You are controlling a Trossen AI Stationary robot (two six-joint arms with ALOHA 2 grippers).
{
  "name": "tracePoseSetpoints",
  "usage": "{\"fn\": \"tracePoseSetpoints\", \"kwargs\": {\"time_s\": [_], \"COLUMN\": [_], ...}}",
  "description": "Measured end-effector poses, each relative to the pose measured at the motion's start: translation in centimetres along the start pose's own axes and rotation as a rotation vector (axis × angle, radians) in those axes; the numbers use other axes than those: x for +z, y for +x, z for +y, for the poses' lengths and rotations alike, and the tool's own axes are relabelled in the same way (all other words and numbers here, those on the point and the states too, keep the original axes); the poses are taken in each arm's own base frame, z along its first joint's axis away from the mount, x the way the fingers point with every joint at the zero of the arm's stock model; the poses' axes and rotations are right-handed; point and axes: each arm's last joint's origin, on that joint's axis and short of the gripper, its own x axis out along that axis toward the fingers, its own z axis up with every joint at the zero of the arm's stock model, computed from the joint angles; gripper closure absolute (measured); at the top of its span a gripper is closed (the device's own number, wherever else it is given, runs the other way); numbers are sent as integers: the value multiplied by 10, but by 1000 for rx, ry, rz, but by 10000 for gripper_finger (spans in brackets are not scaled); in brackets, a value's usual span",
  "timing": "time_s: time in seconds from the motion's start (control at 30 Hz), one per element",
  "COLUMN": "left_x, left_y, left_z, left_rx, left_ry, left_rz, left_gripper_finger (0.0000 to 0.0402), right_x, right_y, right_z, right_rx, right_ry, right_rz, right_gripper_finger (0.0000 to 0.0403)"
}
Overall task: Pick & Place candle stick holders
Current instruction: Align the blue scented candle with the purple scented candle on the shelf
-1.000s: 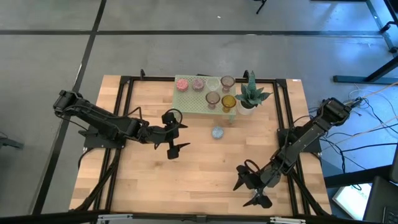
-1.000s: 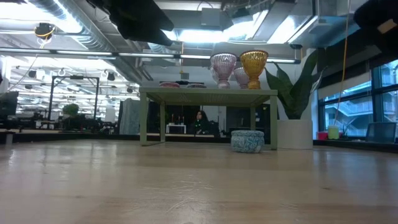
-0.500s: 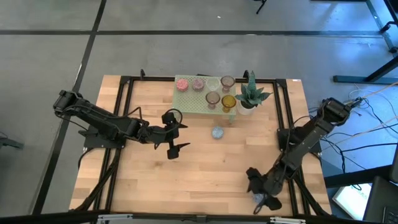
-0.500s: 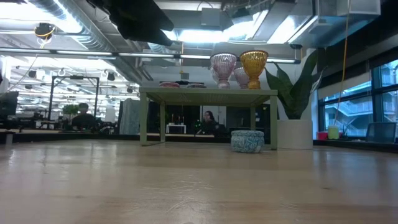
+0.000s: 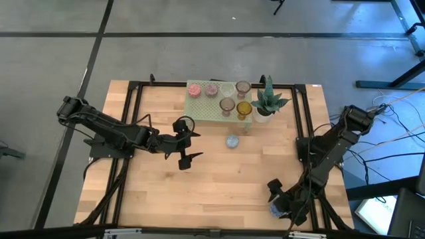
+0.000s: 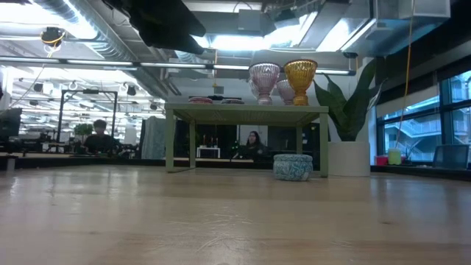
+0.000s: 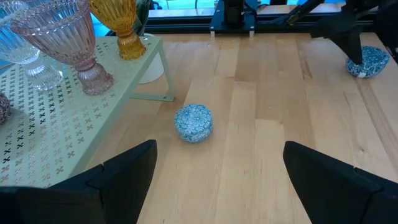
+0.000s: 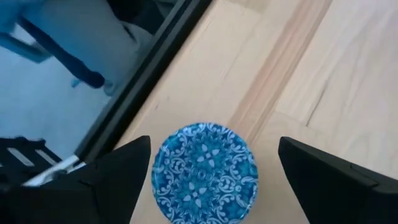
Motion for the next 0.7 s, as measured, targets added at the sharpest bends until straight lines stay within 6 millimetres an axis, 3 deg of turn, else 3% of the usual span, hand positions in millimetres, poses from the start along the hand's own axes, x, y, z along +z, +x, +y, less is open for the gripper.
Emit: {"fn": "tracePoseSetpoints", "kwargs": {"time_s": [0.53, 0.7], "left_x": [0, 0], "left_y": [0, 0], "left_z": [0, 0], "left_rx": [2, 2], "left_ry": [0, 0], "left_rz": [0, -1], "left_gripper_finger": [54, 54], "right_x": [-18, -18], "right_y": [31, 34], "right_z": [4, 4], "right_rx": [-24, -37], "right_ry": [-32, -51], "right_rz": [113, 115], "right_gripper_finger": [46, 80]}}
